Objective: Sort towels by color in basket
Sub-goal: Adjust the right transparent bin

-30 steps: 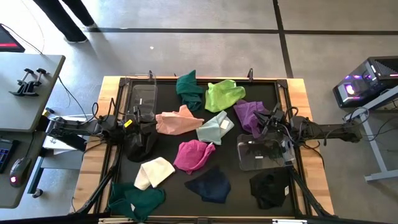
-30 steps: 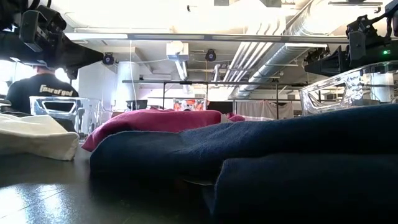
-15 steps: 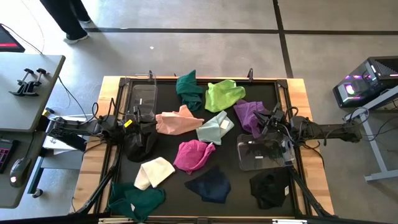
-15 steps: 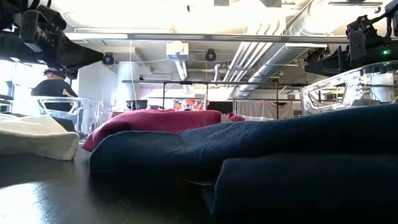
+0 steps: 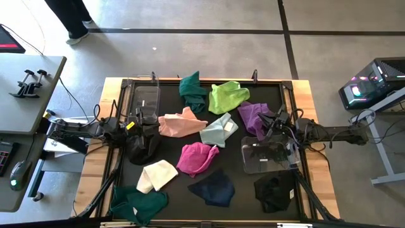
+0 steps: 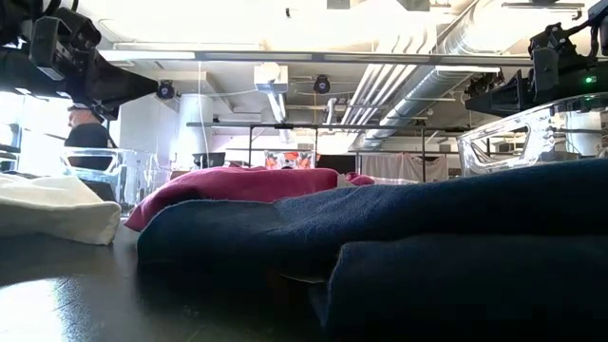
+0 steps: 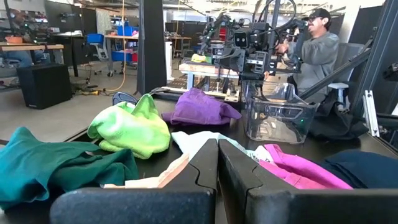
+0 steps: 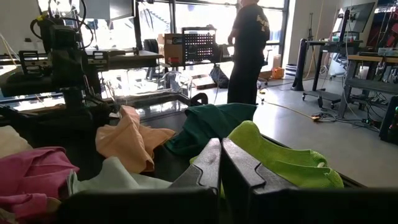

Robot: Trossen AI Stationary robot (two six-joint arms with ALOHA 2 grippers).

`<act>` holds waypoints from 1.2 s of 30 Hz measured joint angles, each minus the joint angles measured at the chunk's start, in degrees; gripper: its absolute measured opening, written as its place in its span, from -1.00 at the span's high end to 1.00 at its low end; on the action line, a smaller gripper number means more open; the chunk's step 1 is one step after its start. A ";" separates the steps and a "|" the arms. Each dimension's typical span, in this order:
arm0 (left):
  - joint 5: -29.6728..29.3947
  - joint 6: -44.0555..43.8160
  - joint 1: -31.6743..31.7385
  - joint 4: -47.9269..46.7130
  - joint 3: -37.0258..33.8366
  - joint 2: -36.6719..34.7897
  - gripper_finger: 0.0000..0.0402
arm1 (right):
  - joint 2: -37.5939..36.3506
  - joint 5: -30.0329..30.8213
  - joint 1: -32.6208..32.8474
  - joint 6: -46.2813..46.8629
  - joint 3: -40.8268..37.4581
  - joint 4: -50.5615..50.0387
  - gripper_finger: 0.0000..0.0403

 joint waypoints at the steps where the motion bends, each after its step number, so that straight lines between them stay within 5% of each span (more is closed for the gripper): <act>1: 0.00 -0.17 0.02 -0.02 0.00 0.00 1.00 | 0.00 0.00 0.00 0.00 0.00 0.00 1.00; 12: 0.01 -9.74 0.02 -0.02 -0.01 0.01 1.00 | -0.01 0.00 0.01 0.20 -0.01 0.31 1.00; 24: -0.01 -15.04 0.01 0.45 -0.02 0.00 1.00 | 0.00 -5.81 0.07 24.65 -0.02 2.65 1.00; 36: -1.68 -16.16 0.00 1.65 -0.02 0.00 1.00 | 0.05 -7.07 0.02 36.15 -0.02 5.49 1.00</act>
